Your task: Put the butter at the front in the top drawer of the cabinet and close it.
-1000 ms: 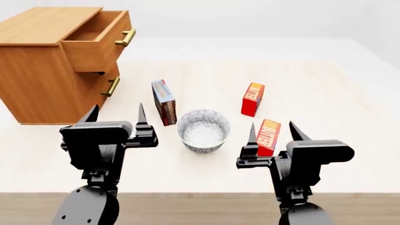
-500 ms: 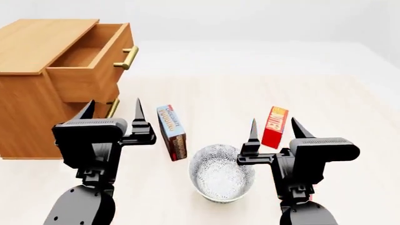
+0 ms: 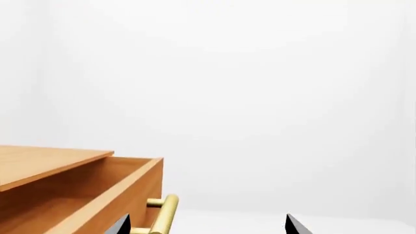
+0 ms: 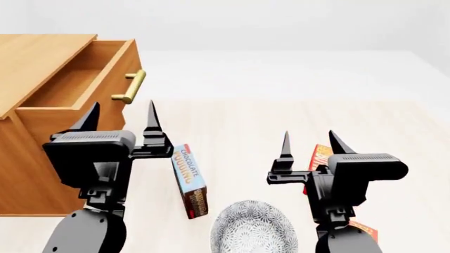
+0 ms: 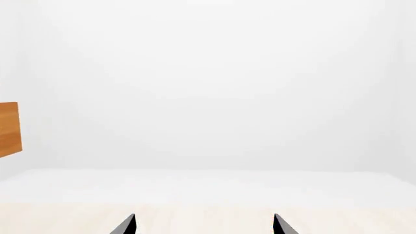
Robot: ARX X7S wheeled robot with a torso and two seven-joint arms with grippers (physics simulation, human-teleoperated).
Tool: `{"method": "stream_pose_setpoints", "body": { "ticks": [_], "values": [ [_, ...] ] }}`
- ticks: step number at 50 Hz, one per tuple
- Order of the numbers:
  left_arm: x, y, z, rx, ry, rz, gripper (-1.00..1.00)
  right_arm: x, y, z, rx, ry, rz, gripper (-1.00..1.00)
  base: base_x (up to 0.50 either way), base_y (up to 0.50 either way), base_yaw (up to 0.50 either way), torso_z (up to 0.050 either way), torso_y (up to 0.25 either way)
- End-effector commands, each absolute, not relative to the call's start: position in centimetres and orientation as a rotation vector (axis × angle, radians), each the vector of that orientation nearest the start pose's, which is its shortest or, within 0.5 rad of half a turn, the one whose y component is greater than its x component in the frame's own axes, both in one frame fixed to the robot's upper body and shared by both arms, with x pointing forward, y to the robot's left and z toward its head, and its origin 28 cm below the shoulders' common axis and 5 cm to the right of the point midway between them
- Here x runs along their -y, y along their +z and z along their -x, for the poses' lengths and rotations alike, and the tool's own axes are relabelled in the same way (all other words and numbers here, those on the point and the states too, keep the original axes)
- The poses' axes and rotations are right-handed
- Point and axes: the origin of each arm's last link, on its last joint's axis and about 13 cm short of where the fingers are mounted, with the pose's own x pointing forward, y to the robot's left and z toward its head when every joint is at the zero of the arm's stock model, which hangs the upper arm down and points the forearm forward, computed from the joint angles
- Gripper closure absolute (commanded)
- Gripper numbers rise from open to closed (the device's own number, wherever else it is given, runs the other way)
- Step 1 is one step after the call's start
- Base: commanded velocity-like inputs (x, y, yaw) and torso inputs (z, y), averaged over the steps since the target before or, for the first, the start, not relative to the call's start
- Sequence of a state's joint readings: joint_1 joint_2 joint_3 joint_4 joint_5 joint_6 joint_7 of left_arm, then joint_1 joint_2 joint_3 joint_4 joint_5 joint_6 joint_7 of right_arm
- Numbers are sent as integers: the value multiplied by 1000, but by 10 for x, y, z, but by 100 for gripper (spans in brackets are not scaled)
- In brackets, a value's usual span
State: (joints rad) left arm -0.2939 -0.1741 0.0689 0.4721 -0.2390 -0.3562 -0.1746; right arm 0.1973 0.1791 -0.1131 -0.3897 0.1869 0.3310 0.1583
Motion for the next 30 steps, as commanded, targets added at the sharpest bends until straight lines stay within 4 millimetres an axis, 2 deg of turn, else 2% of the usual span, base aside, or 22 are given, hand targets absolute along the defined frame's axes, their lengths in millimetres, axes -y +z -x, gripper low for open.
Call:
{"method": "stream_pose_setpoints", "body": {
  "ticks": [1,10,22,30],
  "values": [
    [-214,157,-247,397,-11,60,-100,104,116,-239,223,26,-1,-100,27,0,0,0,0],
    [-214,164,-246,412,-14,59,-100,104,116,-238,227,24,1,-100,0,0,0,0,0],
    [-225,210,-264,455,-2,21,-100,101,114,-240,219,34,3,-100,0,0,0,0,0],
    [-232,231,-278,423,12,-18,-100,101,113,-242,216,37,3,-100,0,0,0,0,0]
  ]
}}
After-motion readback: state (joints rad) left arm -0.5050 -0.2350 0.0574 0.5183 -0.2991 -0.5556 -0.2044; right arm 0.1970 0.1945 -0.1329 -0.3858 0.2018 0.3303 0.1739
